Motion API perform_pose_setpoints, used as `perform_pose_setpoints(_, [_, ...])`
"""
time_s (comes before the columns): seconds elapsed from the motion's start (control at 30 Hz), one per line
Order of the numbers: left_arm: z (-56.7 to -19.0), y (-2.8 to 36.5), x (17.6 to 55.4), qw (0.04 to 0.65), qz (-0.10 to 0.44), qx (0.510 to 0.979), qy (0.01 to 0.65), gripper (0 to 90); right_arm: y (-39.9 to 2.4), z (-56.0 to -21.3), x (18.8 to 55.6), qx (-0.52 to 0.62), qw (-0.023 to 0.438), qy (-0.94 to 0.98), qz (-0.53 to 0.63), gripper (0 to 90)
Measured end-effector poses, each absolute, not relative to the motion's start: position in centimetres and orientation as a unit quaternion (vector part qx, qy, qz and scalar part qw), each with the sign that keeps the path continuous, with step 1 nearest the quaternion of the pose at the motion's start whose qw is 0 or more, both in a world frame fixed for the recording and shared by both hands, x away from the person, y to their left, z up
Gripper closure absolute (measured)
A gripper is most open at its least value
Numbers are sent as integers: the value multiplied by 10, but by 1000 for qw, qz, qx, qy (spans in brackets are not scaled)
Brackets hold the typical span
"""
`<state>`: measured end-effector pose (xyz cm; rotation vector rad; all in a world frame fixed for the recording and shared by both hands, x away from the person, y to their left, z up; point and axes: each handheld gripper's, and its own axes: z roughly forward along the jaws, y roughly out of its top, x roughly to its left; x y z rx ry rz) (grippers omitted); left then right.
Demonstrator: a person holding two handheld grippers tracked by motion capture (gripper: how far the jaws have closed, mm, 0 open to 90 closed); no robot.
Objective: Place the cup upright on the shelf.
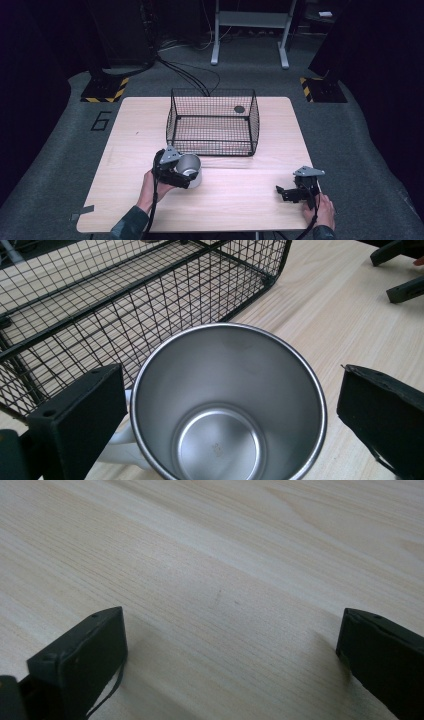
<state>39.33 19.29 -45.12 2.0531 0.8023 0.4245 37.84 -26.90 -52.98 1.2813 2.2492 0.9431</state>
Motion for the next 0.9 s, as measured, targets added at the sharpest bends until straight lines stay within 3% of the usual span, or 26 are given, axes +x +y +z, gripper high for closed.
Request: perform_pose_setpoints(0.9, [-459, 186, 391, 421, 210, 819, 327, 42, -269, -530, 379, 455, 193, 802, 337, 0])
